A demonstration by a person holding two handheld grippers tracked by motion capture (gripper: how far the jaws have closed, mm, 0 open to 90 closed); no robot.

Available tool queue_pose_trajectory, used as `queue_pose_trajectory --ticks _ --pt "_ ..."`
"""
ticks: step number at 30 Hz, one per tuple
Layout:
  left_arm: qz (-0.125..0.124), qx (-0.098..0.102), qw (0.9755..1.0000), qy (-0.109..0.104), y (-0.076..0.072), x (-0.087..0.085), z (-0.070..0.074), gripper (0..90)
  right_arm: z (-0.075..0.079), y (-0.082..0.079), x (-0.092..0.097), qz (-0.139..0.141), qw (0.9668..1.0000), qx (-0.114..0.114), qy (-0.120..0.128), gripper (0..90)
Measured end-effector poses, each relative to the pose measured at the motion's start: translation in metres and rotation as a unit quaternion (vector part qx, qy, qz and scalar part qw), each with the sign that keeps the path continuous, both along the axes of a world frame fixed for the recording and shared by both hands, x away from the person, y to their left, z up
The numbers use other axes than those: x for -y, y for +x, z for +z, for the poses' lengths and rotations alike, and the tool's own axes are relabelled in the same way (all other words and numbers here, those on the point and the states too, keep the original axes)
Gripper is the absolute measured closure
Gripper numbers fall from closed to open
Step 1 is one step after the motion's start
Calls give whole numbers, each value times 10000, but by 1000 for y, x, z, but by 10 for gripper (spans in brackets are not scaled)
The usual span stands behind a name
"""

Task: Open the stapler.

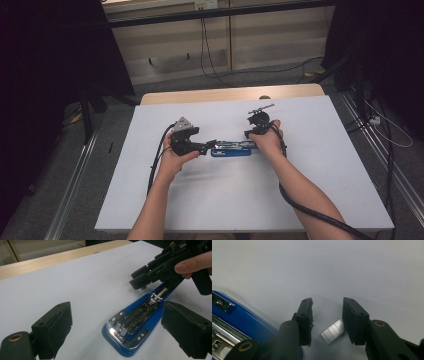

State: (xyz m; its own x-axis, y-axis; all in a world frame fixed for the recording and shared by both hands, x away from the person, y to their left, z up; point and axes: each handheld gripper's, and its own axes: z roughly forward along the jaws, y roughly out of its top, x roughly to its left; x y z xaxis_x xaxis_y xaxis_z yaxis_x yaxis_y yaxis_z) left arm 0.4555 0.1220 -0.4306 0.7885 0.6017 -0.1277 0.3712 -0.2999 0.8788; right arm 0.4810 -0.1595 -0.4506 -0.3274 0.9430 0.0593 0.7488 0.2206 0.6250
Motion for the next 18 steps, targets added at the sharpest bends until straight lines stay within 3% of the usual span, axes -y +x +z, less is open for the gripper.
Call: queue_pose_trajectory --ticks 9,18 --pt "35 20 10000 44 0 -2 1 101 12 -1 9 -134 9998 -106 -39 595" --pt "59 79 9999 28 0 -2 3 104 11 -3 8 -149 9993 -329 -39 555"
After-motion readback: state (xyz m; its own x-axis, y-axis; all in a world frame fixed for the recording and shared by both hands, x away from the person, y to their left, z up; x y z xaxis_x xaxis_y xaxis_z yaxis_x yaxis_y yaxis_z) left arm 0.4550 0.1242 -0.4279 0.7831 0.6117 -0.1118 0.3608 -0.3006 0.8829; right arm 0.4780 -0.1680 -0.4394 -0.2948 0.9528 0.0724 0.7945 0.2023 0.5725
